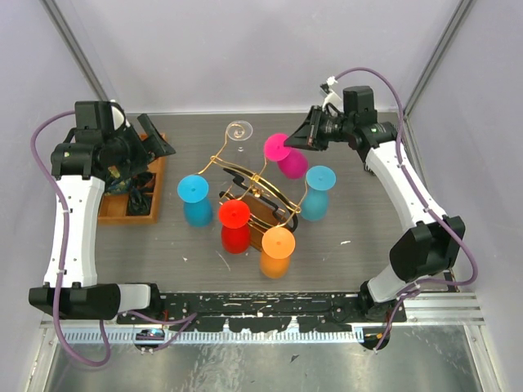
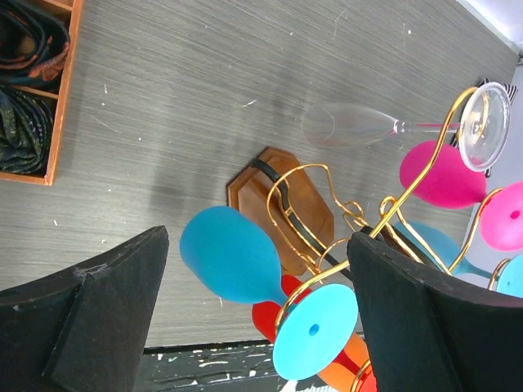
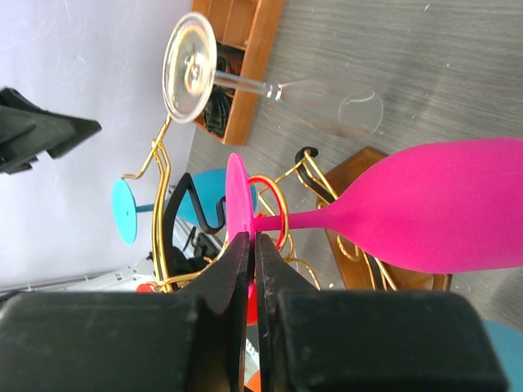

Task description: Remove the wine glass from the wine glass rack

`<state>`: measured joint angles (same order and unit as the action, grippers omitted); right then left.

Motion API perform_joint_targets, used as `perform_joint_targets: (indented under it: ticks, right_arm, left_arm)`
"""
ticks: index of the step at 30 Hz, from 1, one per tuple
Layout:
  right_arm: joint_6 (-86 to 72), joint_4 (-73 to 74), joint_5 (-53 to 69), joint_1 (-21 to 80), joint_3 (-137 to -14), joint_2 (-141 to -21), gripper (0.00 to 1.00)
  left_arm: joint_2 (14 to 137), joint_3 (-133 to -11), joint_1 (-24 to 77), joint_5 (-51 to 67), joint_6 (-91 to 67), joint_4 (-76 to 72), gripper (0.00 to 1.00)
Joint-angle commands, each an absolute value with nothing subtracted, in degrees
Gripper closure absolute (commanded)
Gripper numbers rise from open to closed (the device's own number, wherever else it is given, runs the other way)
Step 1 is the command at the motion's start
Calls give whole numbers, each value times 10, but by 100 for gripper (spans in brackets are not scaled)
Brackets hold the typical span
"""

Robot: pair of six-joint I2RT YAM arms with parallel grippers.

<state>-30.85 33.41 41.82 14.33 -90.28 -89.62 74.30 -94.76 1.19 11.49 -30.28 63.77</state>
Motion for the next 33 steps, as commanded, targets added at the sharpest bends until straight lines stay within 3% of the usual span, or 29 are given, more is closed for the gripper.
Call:
perform_joint_targets:
  ticks: [1,16,33]
  right_arm:
    - [-352,254,440,124,-911,-883,96]
    - [-403,186,543,130,-908,-906,99]
    - [-246,416,564,126,-909,-859,99]
  left_arm:
    - [732,-957,12,127,-302,645,2]
    - [719,-950,13,136,-310,636,2]
    - [714,-957,12,139,-312,652,2]
